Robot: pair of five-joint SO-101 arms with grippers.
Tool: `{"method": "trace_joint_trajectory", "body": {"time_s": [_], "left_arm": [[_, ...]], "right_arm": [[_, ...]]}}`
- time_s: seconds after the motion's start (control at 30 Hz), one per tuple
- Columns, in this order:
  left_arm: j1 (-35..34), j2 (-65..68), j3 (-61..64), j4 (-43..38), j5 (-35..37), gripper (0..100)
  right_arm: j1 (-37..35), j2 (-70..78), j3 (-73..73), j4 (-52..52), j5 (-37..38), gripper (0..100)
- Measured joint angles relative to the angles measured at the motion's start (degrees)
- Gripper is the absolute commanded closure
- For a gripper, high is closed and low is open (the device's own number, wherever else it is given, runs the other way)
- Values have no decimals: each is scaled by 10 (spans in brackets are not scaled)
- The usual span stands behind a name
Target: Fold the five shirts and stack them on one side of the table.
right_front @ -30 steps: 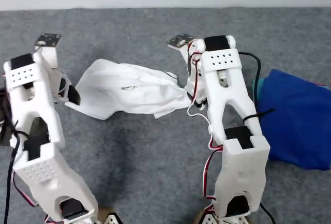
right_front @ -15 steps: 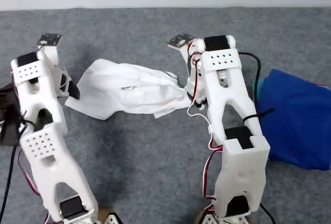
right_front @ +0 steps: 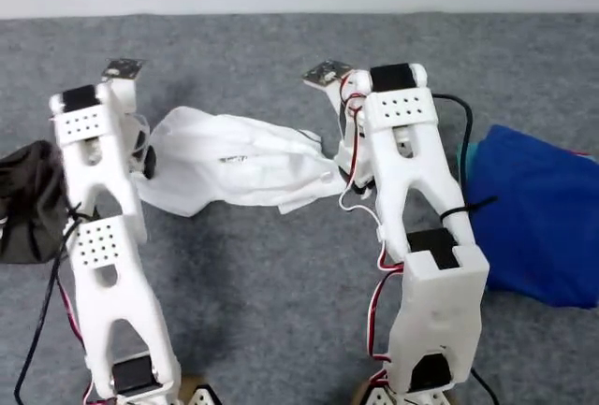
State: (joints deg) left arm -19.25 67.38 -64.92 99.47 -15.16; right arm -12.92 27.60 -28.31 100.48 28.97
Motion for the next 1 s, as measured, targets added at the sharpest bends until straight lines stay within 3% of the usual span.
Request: {"method": "trace_joint_trajectory", "body": {"time_s": [0.23, 0.4, 0.67, 0.83, 1.0], "left_arm": [[10, 0, 1, 0, 1, 996], [4, -70, 70, 0, 2, 996], [4, -401, 215, -1, -1, 996], [18, -586, 222, -1, -1, 995], [32, -672, 205, -1, 4, 995]], "right_arm": [[0, -49, 0, 1, 2, 989], [0, -119, 0, 1, 2, 989], [4, -265, 0, -4, 2, 989], [33, -338, 0, -48, 2, 989], [47, -405, 0, -118, 2, 989]]}}
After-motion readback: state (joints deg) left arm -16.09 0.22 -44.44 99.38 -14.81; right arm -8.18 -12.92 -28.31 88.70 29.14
